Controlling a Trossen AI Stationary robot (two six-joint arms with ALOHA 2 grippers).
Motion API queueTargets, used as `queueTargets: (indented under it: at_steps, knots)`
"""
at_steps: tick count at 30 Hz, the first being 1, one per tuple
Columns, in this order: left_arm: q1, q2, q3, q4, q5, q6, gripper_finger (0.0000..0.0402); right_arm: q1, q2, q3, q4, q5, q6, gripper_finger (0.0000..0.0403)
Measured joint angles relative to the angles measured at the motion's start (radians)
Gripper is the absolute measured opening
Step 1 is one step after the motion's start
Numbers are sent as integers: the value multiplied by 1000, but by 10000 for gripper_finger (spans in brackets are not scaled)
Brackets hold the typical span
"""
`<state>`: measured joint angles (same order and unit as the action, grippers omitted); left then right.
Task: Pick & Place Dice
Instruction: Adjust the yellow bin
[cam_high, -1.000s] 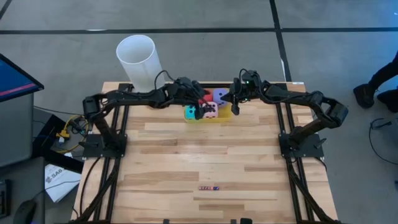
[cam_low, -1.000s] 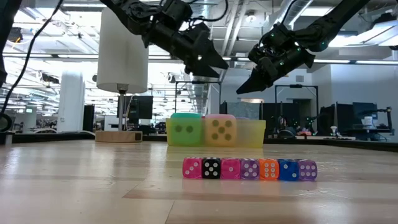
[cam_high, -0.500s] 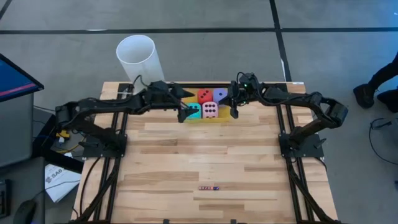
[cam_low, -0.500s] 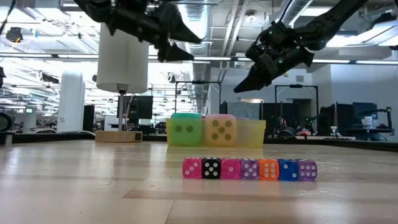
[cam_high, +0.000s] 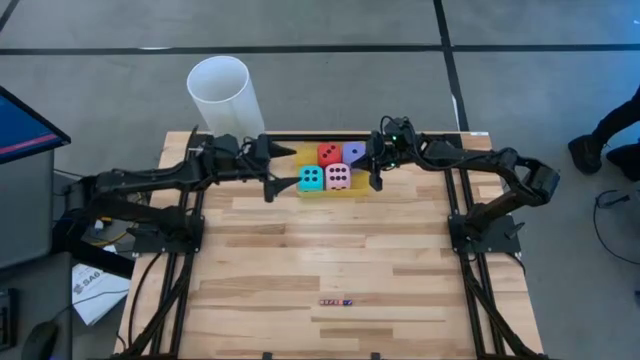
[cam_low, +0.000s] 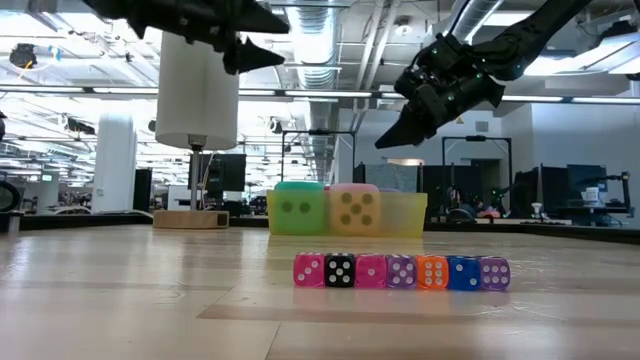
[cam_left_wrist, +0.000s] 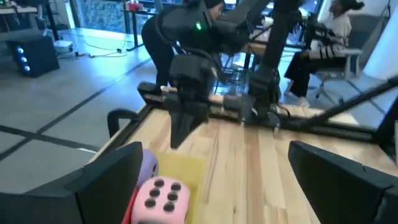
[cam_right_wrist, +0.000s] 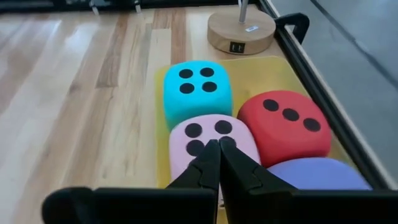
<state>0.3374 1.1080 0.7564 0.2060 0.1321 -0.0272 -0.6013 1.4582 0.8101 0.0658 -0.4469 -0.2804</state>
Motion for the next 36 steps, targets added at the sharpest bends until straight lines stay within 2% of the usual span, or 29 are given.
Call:
queueTargets:
  at_steps: [5,17,28,36]
  knots:
    - [-10,-51,-84,2,0,22,392,9,0,0,1,1,111,0]
    - [-52,-211,-333,177,-9,66,392,19,0,0,1,2,116,0]
    - [-53,-358,-471,189,-11,126,392,55,0,0,2,2,116,0]
    - [-55,-400,-533,219,-12,127,392,87,0,0,2,2,116,0]
